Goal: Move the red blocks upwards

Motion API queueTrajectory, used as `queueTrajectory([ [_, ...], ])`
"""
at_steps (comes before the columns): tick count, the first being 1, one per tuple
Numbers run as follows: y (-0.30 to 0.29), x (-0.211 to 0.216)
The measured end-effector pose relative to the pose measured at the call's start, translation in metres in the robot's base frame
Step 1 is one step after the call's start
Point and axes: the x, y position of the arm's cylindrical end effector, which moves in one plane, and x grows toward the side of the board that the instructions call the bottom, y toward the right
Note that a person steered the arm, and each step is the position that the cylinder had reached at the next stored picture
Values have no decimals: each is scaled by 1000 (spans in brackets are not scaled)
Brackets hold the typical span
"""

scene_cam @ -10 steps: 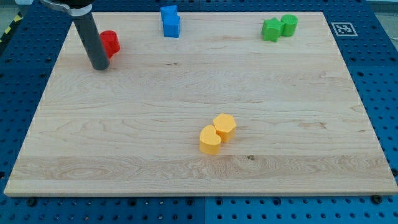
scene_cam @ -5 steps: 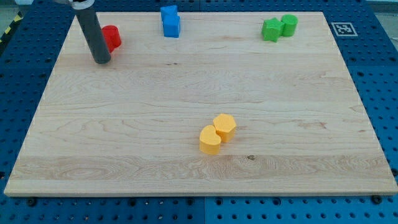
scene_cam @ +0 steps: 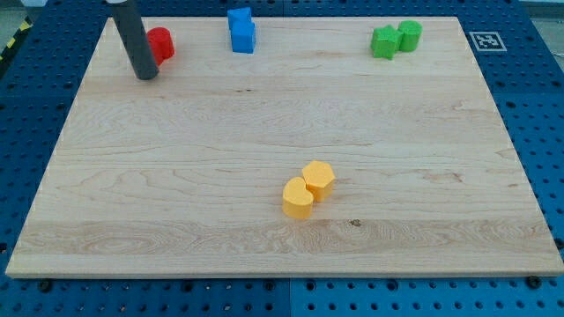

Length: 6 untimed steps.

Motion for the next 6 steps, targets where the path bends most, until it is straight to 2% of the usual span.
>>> queueTrajectory([
  [4, 1, -35],
  [5, 23, -32],
  [6, 86, -3],
])
